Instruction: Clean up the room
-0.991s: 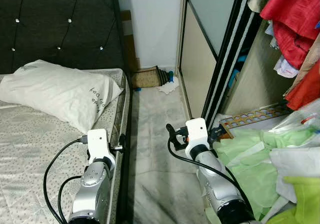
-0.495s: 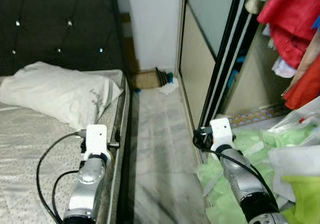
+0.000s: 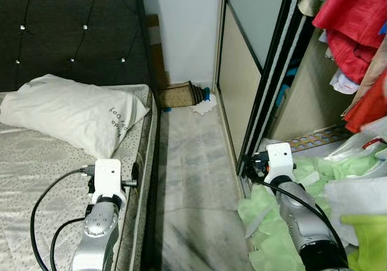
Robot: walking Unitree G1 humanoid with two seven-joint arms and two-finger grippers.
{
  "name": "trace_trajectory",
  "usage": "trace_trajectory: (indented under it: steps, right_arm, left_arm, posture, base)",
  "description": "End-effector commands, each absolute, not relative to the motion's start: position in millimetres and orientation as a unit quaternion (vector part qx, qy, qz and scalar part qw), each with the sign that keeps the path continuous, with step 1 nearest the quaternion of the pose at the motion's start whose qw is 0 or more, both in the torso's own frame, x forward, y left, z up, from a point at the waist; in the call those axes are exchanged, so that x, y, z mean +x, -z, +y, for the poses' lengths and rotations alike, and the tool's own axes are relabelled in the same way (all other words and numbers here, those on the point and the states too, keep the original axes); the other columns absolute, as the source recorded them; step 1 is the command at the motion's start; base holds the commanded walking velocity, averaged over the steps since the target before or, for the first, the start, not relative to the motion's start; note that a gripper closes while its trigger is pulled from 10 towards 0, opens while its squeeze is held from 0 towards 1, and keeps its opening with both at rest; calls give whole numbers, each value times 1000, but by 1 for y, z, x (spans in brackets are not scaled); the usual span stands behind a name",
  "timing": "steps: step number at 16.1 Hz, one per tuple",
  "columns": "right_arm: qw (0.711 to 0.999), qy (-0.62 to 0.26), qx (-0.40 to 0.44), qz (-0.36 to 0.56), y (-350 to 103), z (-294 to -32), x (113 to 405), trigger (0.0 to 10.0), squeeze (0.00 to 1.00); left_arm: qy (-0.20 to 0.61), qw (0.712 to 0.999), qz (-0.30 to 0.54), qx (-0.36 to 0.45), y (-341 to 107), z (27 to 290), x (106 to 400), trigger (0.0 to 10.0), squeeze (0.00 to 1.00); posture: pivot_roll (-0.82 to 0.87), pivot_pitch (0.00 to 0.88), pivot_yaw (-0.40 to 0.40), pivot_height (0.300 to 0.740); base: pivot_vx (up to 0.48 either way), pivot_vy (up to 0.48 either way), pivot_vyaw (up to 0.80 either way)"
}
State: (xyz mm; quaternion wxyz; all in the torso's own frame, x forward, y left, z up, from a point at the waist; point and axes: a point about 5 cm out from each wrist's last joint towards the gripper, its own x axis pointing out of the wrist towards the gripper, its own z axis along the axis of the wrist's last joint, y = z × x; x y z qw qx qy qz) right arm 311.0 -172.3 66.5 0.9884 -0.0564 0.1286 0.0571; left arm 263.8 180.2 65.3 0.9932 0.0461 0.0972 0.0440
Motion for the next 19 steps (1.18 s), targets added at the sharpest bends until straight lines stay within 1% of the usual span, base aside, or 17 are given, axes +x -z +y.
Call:
trace_trajectory:
  steps: [1,3,9,11,19]
  right_arm:
    - [989,-70,-63,116,-72,-166,312,10000,0]
    - [991,-67,-47,107,-75,-165,314,10000,0]
    - [990,-81,-50,101,-76,-161,312,10000,0]
    - [991,-76,-46,99,-76,-160,312,10000,0]
    - [991,-72,-46,103,-75,-162,311,10000,0]
  left_arm:
    - [-35,994,90,41,-69,179,266,10000,0]
    - [-19,996,82,29,-72,175,268,10000,0]
    - [10,997,76,1,-76,169,264,10000,0]
    - [12,997,76,-1,-76,168,264,10000,0]
    - [17,997,76,-6,-77,165,266,10000,0]
  posture:
    - [-115,67,30,740]
    - [-115,66,30,740]
    - [-112,75,33,740]
    - [-109,78,36,740]
    - [-116,82,40,740]
  base:
    - [0,0,0]
    - [0,0,0]
    - [0,0,0]
    - [251,0,409]
    - [285,0,0]
